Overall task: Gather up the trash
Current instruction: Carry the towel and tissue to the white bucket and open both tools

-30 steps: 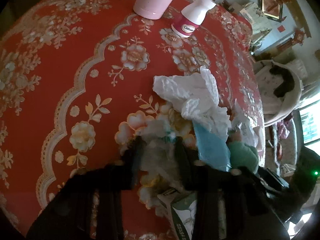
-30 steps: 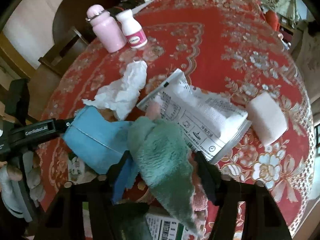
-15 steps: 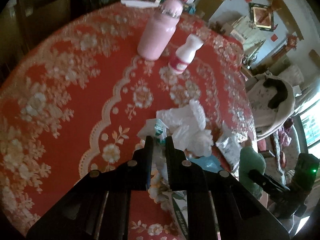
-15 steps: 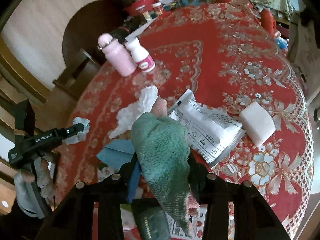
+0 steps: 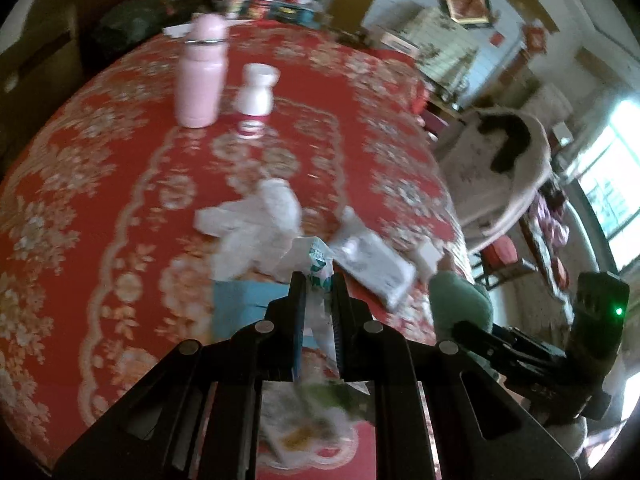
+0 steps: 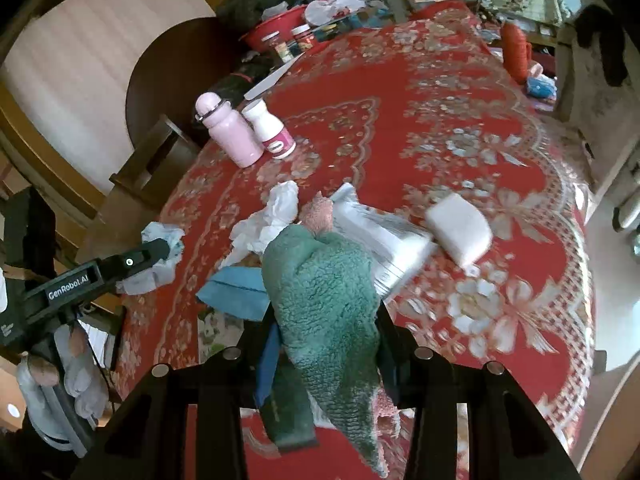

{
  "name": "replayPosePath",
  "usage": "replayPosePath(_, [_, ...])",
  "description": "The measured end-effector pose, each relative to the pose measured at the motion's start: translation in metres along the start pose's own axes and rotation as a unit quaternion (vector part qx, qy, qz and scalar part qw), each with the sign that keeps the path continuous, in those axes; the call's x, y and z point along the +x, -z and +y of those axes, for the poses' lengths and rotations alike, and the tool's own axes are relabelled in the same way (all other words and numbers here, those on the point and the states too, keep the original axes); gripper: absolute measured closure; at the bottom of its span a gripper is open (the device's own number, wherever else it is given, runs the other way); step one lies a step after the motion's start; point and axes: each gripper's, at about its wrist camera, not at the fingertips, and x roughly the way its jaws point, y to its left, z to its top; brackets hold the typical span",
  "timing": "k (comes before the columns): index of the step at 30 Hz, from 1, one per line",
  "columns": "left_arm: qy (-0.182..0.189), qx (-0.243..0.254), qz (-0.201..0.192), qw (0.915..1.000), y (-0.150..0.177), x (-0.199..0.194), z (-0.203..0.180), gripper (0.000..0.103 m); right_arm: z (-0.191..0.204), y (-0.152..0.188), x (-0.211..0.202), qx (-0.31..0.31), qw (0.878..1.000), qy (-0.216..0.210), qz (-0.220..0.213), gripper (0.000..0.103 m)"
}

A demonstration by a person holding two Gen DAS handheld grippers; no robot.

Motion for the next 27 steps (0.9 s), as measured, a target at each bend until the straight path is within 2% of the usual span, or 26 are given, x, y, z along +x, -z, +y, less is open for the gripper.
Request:
replayPosePath(8, [0.036, 0.051, 0.027, 0.9977, 0.021, 0.023, -0.079, 0.093, -0.045, 0.020, -0.040, 0.034, 0.999, 0.026, -0.016, 0.062])
replayPosePath(15, [0.061, 0.100, 0.047, 0.9920, 0.039, 0.041, -0.144, 0.093, -0.092, 0.043, -0.084, 0.074, 0.995, 0.059, -0.035, 0.062])
replayPosePath(27, [0.107, 0.180, 0.080, 0.9744, 0.076, 0.067, -0.249, 0.093, -0.170, 0.094, -0.147, 0.158, 0.979, 0.113, -0.060, 0.062])
